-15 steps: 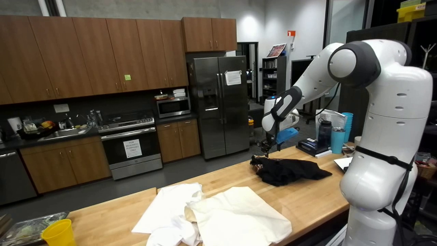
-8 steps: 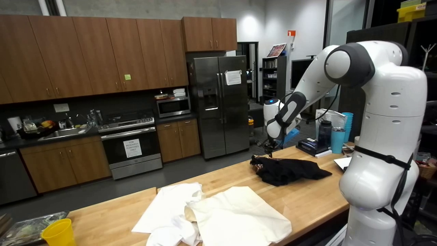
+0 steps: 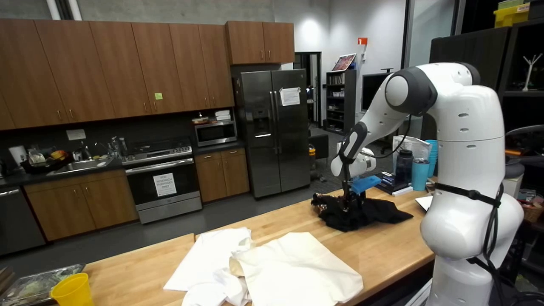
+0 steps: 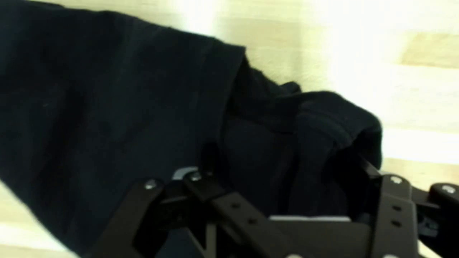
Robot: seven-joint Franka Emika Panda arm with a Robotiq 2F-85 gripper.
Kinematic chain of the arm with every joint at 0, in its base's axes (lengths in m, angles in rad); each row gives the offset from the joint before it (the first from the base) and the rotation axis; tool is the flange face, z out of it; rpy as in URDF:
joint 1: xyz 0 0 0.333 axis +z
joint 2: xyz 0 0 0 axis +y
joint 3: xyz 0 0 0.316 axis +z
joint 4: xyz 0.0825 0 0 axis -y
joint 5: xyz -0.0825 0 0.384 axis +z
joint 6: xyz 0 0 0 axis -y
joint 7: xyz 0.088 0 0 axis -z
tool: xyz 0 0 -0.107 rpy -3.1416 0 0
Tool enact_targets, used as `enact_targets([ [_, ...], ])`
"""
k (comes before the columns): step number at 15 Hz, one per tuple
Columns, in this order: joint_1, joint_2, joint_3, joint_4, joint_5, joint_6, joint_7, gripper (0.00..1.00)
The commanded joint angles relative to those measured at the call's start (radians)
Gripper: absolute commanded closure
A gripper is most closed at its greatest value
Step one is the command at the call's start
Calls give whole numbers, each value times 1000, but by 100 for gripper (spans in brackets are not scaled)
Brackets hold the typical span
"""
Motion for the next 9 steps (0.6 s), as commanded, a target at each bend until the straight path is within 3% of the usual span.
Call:
enact_targets([
  [1, -26, 39, 43, 43, 162, -124, -155, 46],
  [7, 41, 14, 89, 26, 202, -139, -63, 94],
  [9, 65, -14, 130, 21, 249, -163, -58, 100],
])
